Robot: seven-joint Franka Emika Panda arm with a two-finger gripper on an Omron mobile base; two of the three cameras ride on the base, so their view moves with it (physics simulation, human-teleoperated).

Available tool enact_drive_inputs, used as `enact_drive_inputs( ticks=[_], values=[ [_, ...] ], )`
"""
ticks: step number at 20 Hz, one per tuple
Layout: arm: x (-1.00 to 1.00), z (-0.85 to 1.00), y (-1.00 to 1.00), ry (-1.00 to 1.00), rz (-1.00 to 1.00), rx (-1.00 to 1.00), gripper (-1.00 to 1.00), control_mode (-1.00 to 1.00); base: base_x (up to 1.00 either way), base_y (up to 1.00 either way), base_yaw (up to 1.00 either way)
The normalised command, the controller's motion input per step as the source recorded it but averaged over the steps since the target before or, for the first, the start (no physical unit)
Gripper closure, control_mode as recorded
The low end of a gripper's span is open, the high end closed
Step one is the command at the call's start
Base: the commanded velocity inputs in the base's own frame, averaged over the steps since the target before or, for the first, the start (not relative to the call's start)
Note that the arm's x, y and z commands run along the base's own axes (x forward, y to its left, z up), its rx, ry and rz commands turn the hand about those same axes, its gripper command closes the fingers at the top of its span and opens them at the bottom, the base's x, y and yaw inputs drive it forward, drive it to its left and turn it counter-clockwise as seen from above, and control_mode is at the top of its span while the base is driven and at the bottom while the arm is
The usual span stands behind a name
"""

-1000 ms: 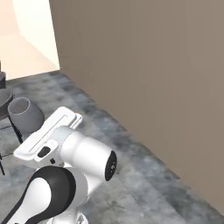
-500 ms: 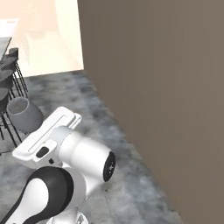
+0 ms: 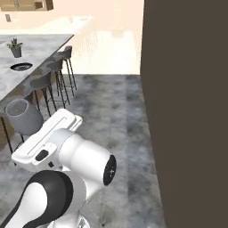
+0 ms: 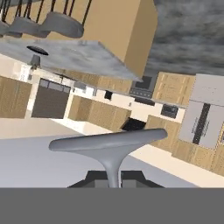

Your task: Retrieve the wine glasses from the counter and place one next to each plate.

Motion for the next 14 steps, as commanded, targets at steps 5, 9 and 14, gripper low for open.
enact_drive_inputs(
  ticks=[5,9,14],
  values=[
    [0.00,0.00,0.00,0.00,0.00,0.00,1.00,1.00,0.95,-0.68,0.64],
    [0.00,0.00,0.00,0.00,0.00,0.00,1.00,1.00,0.86,-0.64,0.65],
    [0.00,0.00,0.00,0.00,0.00,0.00,1.00,1.00,0.83,-0.47,0.73]
  ],
)
